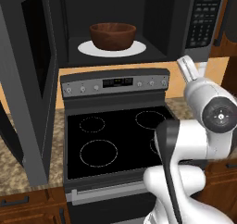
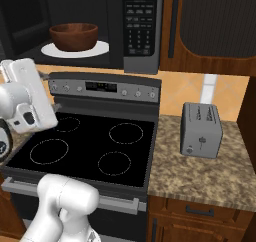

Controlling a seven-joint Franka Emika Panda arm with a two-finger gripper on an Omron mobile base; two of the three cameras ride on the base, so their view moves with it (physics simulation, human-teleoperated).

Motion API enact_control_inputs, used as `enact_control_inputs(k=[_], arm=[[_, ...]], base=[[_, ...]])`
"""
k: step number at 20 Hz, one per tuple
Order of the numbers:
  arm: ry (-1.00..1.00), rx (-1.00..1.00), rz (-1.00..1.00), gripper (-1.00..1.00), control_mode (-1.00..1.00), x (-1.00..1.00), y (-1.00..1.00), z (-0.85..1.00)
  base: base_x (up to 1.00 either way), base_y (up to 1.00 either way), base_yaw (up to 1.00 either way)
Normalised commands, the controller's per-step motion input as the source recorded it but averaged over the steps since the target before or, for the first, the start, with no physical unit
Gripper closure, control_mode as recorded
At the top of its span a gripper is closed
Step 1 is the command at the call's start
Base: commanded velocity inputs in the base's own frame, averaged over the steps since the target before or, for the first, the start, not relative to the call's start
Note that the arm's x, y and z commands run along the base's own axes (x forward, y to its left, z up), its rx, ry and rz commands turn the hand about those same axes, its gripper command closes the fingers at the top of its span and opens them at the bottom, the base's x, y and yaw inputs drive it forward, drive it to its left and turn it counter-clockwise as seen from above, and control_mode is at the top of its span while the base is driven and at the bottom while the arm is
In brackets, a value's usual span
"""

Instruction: Open the microwave, place the bowl with waffle inside the microwave, then close the microwave door and turn it on.

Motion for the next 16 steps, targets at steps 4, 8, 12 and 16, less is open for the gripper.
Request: enact_control_inputs(k=[4, 8, 12, 16], arm=[[0.08, -0.20, -0.22, 1.00, -1.00, -0.06, 0.00, -0.54], [-0.01, -0.14, -0.17, 1.00, -1.00, -0.05, 0.00, -0.56], [-0.14, -0.09, -0.07, 1.00, -1.00, 0.00, 0.00, -0.65], [-0.13, -0.11, -0.05, 1.00, -1.00, 0.02, 0.00, -0.69]], base=[[0.00, 0.00, 0.00], [0.00, 0.00, 0.00], [0.00, 0.00, 0.00], [0.00, 0.00, 0.00]])
